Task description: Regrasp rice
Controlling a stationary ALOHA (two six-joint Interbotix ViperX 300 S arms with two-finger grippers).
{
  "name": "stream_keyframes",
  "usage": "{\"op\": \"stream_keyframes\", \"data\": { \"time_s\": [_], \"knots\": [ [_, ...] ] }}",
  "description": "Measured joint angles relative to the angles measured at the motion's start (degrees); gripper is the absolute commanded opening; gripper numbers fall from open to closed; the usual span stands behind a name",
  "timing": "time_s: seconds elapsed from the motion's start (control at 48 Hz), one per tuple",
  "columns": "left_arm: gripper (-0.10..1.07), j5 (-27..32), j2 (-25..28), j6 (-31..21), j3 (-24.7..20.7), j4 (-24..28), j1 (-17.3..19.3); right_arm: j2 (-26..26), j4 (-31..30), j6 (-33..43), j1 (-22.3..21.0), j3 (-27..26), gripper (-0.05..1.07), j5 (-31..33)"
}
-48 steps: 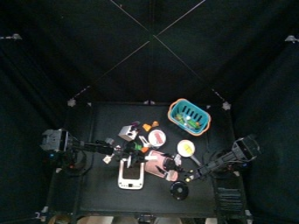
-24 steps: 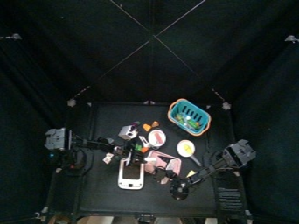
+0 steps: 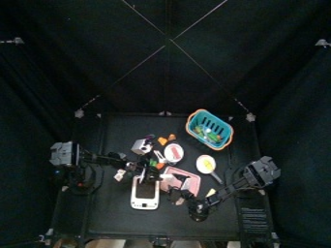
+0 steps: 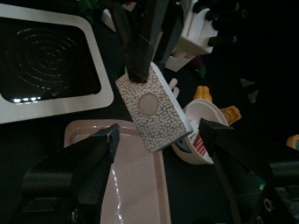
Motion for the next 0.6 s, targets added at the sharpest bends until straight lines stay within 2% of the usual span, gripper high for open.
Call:
{"op": "stream_keyframes", "data": {
  "time_s": [0.188, 0.396, 0.604],
  "knots": [
    [0.59, -0.1, -0.1, -1.3, 0.0, 0.1, 0.1, 1.4, 1.1, -4.7, -0.2, -1.6, 1.01, 0.1],
    [0.59, -0.1, 0.0, -1.3, 0.0, 0.1, 0.1, 1.7, 1.7, -5.3, -0.2, -2.7, 1.0, 0.3],
    [0.59, 0.0, 0.0, -1.4, 0.0, 0.1, 0.0, 1.7, 2.0, -5.4, -0.3, -2.7, 0.87, 0.4]
  ]
}}
